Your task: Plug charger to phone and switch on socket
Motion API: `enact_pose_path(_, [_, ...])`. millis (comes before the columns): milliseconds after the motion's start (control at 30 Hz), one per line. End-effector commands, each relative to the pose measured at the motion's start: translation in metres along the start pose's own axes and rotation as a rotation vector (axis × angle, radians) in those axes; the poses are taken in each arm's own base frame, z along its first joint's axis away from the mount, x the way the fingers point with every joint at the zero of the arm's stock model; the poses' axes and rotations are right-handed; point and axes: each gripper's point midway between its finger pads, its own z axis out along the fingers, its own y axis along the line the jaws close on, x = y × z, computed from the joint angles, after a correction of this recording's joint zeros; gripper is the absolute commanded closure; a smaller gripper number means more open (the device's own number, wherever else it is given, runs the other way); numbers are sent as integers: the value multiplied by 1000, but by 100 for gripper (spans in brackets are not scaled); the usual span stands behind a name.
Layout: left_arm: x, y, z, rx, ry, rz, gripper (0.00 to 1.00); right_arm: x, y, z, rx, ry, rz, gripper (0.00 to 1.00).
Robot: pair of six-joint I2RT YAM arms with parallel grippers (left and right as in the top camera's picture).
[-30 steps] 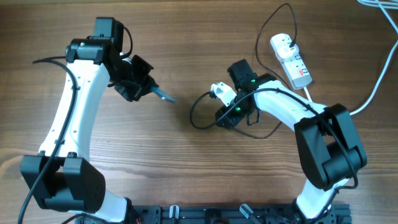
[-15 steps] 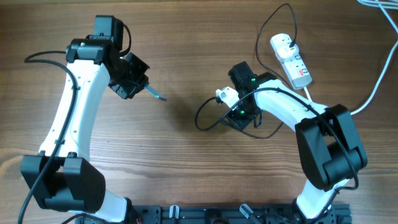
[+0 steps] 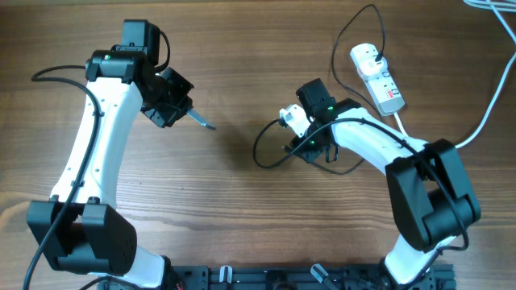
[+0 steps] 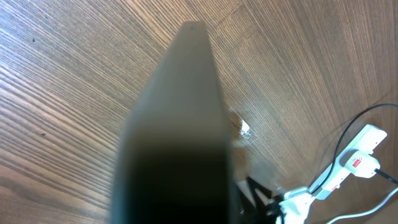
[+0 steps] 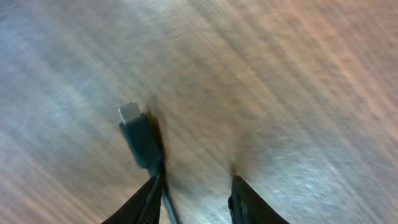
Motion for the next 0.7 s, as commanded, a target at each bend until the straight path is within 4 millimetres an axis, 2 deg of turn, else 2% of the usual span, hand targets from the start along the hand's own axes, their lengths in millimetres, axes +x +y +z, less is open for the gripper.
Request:
enact_pose_path(0, [-2,-3,-9,19,-26,12,96,31,-46,22,219,107,156,63])
enact_pose_path(67, [-2,-3,-9,19,-25,12,96,34,-57,21,232,100,234,58])
enact_pose_path(167, [-2,-3,-9,19,-25,12,96,40,-71,20,215,84,345,58])
enact_pose_path(233, [-2,-3,-9,19,-26,12,96,34,-52,23,74,61,286,51])
enact_pose_path(300, [-2,-3,-9,20,-26,12,96,20,-5,20,-207,-8,149,48])
enact_pose_path(367, [-2,-3,-9,20,-26,12,96,4,32,8,-423,-94,101,47])
enact_pose_path(400, [-2,-3,-9,20,-26,12,96,1,40,5,-464,-109,95,47])
enact_pose_path(533, [-2,-3,-9,20,-27,12,96,0,54,5,-475,-124,-42,45])
enact_pose_path(600, [-2,-3,-9,22,-28,13,96,3,49,9,-425,-97,-55,43])
enact_pose_path(667, [-2,-3,-9,22,-28,13,96,14,36,17,-320,-28,-57,43])
